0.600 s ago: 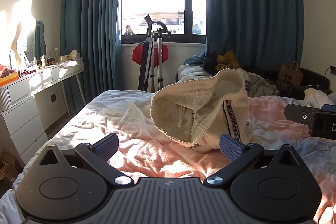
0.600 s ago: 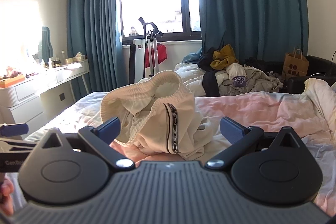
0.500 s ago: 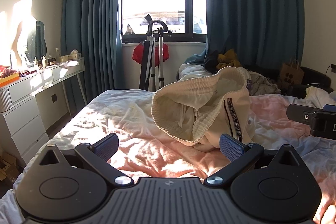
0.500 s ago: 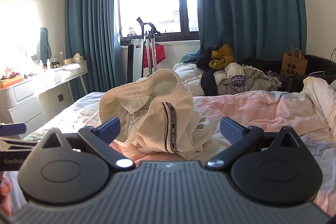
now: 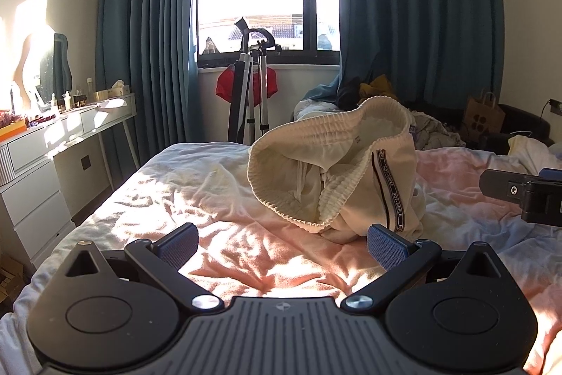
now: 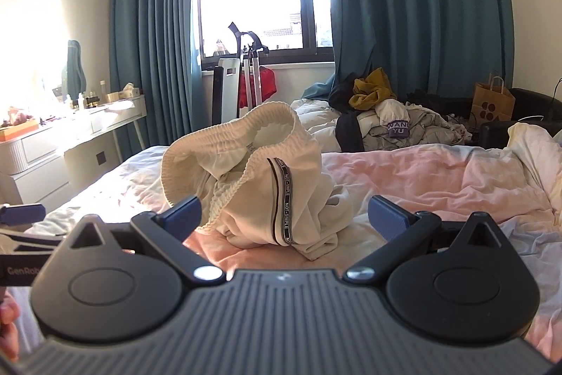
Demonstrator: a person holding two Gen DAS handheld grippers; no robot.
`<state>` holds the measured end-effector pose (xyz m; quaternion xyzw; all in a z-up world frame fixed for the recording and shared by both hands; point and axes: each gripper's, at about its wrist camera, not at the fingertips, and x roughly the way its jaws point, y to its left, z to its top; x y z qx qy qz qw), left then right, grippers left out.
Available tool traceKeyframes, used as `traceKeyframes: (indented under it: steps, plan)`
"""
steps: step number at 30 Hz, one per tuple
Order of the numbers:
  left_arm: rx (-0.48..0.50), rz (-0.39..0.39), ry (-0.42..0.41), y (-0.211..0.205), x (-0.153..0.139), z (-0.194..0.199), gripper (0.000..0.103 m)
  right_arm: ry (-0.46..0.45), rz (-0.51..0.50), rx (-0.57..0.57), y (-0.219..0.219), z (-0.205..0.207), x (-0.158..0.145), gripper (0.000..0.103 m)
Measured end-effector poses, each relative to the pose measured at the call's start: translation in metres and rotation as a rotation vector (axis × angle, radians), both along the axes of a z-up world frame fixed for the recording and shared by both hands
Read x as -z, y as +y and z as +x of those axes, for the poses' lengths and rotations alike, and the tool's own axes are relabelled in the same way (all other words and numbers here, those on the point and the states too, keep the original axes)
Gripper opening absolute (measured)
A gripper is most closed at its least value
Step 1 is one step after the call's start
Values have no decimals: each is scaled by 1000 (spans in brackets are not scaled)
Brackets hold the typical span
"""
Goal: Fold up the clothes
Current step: 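Approach the cream sweatpants on the bed with both grippers open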
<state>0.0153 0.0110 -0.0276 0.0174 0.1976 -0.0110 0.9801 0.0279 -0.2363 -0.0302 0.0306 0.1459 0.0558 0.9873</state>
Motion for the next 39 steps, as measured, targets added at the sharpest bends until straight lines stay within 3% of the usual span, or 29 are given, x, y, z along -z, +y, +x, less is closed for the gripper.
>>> traceKeyframes:
  steps: [39]
  plan:
    - [28, -31, 27, 0, 10, 7, 103, 29, -1, -2, -1, 7, 11, 103]
